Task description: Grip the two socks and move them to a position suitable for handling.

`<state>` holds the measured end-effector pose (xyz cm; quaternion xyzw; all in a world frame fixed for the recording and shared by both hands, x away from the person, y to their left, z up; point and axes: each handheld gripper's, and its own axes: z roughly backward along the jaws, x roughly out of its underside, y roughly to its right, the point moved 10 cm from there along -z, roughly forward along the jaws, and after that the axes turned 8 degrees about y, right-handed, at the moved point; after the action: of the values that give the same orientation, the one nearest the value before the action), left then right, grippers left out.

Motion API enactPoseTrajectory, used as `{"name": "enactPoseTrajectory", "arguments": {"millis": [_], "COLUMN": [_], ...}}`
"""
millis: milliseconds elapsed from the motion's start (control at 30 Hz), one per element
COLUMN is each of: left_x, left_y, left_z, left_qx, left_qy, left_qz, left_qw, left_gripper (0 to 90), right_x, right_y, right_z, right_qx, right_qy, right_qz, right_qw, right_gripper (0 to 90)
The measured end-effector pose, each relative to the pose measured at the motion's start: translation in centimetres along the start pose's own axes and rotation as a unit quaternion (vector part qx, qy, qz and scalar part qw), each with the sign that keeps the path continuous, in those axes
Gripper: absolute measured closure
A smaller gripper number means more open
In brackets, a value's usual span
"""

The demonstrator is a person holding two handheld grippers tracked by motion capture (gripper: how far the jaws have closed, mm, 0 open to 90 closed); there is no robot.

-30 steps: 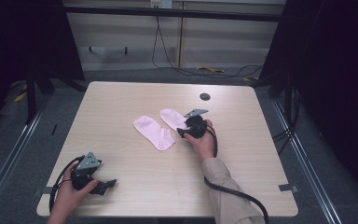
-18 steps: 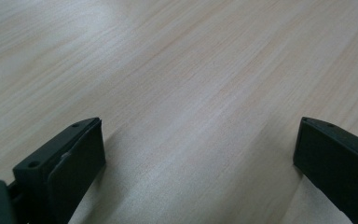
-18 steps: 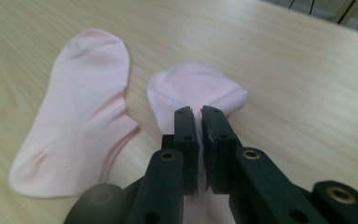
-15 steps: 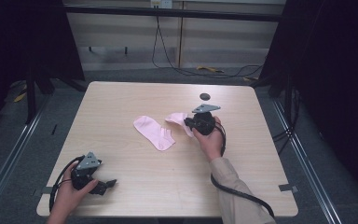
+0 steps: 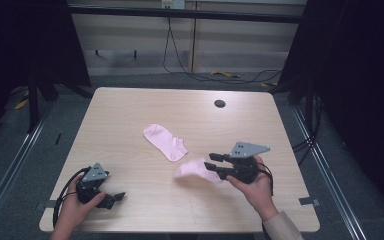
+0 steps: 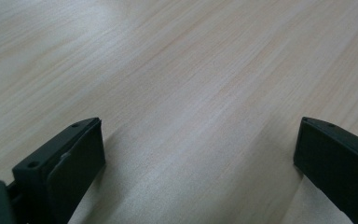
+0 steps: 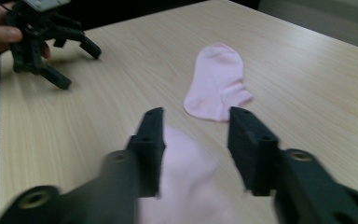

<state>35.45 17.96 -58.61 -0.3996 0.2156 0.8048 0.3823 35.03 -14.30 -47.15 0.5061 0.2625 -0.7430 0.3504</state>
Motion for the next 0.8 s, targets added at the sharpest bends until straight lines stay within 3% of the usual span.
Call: {"name": "enactPoseTrajectory", "arguments": {"millis": [100, 200, 333, 533, 800], "left_x": [0.0, 0.0, 0.0, 0.0, 0.0], "left_y": [0.0, 0.0, 0.0, 0.0, 0.0], "left_z": [0.0, 0.0, 0.0, 0.0, 0.0], "left_qx": [0.0, 0.0, -0.001, -0.001, -0.001], "left_qy": [0.0, 0.0, 0.0, 0.001, 0.0], "left_qz": [0.0, 0.0, 0.0, -0.001, 0.0], "left_qw": [1.0, 1.0, 1.0, 1.0, 1.0], "left_gripper": [1.3, 1.2, 1.2, 1.2, 1.2], "right_x": [1.2, 1.8, 1.7, 1.4, 1.0], "right_y": [0.2, 0.8, 1.4, 2.3, 3.5], "right_z": [0.5, -0.3, -3.2, -8.6, -13.2], "right_qx": [0.009, 0.013, 0.021, 0.037, 0.054], "right_qy": [-0.015, -0.023, -0.027, -0.04, -0.076], "right_qz": [0.004, -0.001, 0.01, -0.002, 0.014], "right_qw": [0.9998, 0.9996, 0.9994, 0.9985, 0.9955], "right_gripper": [50.2, 46.5, 44.3, 41.5, 39.7]}}
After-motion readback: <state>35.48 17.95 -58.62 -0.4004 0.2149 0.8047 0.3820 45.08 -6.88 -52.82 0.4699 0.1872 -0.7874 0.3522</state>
